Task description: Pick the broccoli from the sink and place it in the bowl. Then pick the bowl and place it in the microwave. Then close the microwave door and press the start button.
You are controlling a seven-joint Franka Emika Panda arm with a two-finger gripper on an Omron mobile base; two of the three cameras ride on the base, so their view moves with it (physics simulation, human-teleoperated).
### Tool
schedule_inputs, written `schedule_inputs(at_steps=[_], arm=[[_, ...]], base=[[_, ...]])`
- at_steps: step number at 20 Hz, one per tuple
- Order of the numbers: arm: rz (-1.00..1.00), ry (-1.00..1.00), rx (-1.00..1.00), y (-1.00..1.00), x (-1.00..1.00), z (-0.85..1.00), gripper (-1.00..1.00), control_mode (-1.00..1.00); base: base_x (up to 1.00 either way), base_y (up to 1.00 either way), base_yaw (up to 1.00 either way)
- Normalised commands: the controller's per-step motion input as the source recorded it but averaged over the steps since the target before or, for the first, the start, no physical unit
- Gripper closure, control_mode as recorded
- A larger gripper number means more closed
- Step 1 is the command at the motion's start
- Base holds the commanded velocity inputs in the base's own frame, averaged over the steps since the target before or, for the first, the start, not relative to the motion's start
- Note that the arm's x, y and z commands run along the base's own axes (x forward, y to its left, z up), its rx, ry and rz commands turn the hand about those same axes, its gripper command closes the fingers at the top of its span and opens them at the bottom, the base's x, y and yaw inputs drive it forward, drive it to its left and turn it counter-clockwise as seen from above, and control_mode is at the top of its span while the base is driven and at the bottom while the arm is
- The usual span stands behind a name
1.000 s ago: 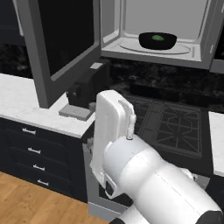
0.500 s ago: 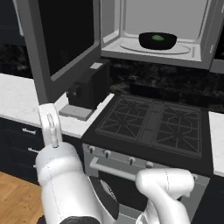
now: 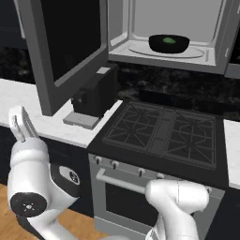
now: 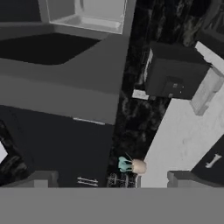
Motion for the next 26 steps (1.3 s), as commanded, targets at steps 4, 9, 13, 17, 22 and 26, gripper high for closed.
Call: schedule_inputs(at_steps=[4,9,13,17,22,26], arm=[[-0.18,0.0,0.0,0.96,0.62,-0.2,-1.0,-1.0],[-0.13,0.0,0.03,0.61,0.68,-0.12,-1.0,-1.0],[-0.02,0.0,0.08,0.29,0.77,-0.39,-1.0,-1.0],[0.0,-0.01,0.08,0.01,0.68,-0.29,-1.0,-1.0],[0.0,-0.1,0.06,-0.18,0.54,-0.1,-1.0,-1.0],[0.0,-0.26,0.14,-0.82,0.04,0.01,-1.0,-1.0]], base=[[0.0,0.0,0.0],[0.0,0.0,0.0],[0.0,0.0,0.0],[0.0,0.0,0.0],[0.0,0.0,0.0],[0.0,0.0,0.0]])
